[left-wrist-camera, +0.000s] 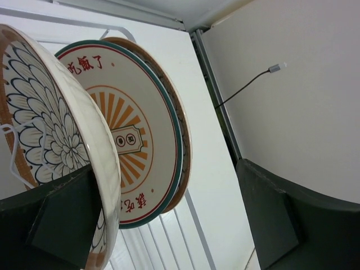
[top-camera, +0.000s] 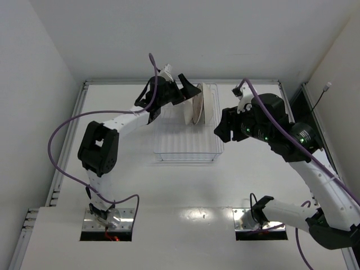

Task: Load the plates into the dish rack

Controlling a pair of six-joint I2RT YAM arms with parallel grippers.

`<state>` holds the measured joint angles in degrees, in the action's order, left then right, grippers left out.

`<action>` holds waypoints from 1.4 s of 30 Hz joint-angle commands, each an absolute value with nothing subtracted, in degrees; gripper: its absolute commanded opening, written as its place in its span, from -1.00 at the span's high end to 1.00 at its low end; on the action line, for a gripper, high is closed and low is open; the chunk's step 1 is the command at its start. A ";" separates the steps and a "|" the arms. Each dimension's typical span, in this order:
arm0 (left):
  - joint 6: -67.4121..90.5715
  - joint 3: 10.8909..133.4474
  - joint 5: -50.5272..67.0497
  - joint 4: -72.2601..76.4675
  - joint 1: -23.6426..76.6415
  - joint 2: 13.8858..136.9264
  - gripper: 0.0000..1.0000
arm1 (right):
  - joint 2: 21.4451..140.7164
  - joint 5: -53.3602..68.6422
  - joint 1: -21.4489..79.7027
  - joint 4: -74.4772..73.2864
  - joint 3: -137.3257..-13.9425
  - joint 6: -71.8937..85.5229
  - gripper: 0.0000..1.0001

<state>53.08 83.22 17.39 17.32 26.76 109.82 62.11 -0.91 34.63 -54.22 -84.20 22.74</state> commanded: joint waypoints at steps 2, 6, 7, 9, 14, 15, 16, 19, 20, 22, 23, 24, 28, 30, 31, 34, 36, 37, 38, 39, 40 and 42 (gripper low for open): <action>51.59 82.98 20.13 17.31 27.86 108.55 -0.85 | 61.17 -0.26 34.37 -52.91 -85.78 23.29 -0.10; 48.44 80.69 18.98 13.54 27.86 105.65 -0.85 | 61.17 -0.87 34.37 -52.91 -86.31 23.29 -0.27; 47.82 80.16 18.38 12.93 27.86 105.04 -0.85 | 61.17 -0.88 34.37 -52.91 -86.83 23.29 -0.32; 46.59 78.85 16.97 10.91 27.86 103.81 -0.85 | 61.17 -2.19 34.37 -52.91 -86.84 23.29 -0.47; 42.99 78.84 15.12 4.85 27.86 101.08 -0.88 | 61.17 -3.42 34.37 -53.96 -88.07 23.29 -0.60; 42.98 78.14 14.33 4.05 27.86 100.12 -0.88 | 61.17 -3.95 34.37 -53.96 -88.59 23.29 -0.64; 42.37 77.35 14.33 3.35 27.86 99.50 -0.88 | 61.17 -3.96 34.37 -53.96 -88.59 23.29 -0.67; 40.88 74.98 12.39 1.58 27.86 95.72 -0.88 | 61.17 -5.54 34.37 -54.49 -89.12 23.29 -0.84; 39.83 74.97 11.52 0.62 27.86 94.58 -0.88 | 60.65 -6.32 34.37 -54.49 -89.12 23.29 -0.88; 38.86 74.36 9.76 -2.54 27.86 91.60 -0.88 | 60.64 -7.03 34.37 -55.02 -89.73 23.29 -0.98; 38.33 74.36 9.76 -3.85 27.86 90.71 -0.88 | 60.64 -8.51 34.37 -55.54 -89.74 23.29 -0.98; 37.54 74.36 8.89 -6.56 27.86 89.83 -0.88 | 60.64 -8.53 34.37 -55.55 -89.74 22.77 -0.98; 34.99 74.36 5.81 -11.94 29.08 85.09 -0.88 | 60.12 -10.54 34.37 -56.87 -89.74 22.76 -0.98; 33.67 73.66 3.53 -13.18 29.62 81.66 -0.88 | 59.50 -10.55 34.37 -58.09 -89.13 23.55 -0.98; 33.66 72.87 2.91 -13.97 30.14 80.52 -0.88 | 58.89 -10.55 34.37 -58.62 -89.12 23.55 -0.98; 31.38 71.55 -0.17 -15.55 30.85 76.82 -0.88 | 56.18 -10.55 34.37 -59.15 -86.32 26.62 -0.98; 29.98 70.93 -4.02 -16.69 31.55 74.98 -0.88 | 54.59 -10.02 34.37 -59.15 -84.91 29.34 -0.98; 29.45 69.97 -5.26 -17.48 32.94 74.27 -0.88 | 53.71 -10.02 34.37 -59.15 -83.25 30.23 -0.98; 28.49 69.18 -6.75 -17.49 33.48 73.48 -0.88 | 52.74 -9.32 34.37 -59.15 -82.45 31.19 -0.98; 27.78 68.30 -9.64 -17.49 34.10 71.56 -0.88 | 50.99 -8.45 34.37 -58.63 -81.75 32.85 -0.98; 27.08 65.94 -10.45 -16.45 34.62 70.32 -0.88 | 50.11 -7.92 34.37 -58.01 -80.17 33.48 -0.98; 26.28 62.94 -11.07 -14.51 35.16 67.69 -0.88 | 48.35 -7.38 34.37 -58.01 -78.76 34.36 -0.98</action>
<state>29.47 65.98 -6.04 -15.09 34.04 71.44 50.37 -8.58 34.63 -59.05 -80.60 30.17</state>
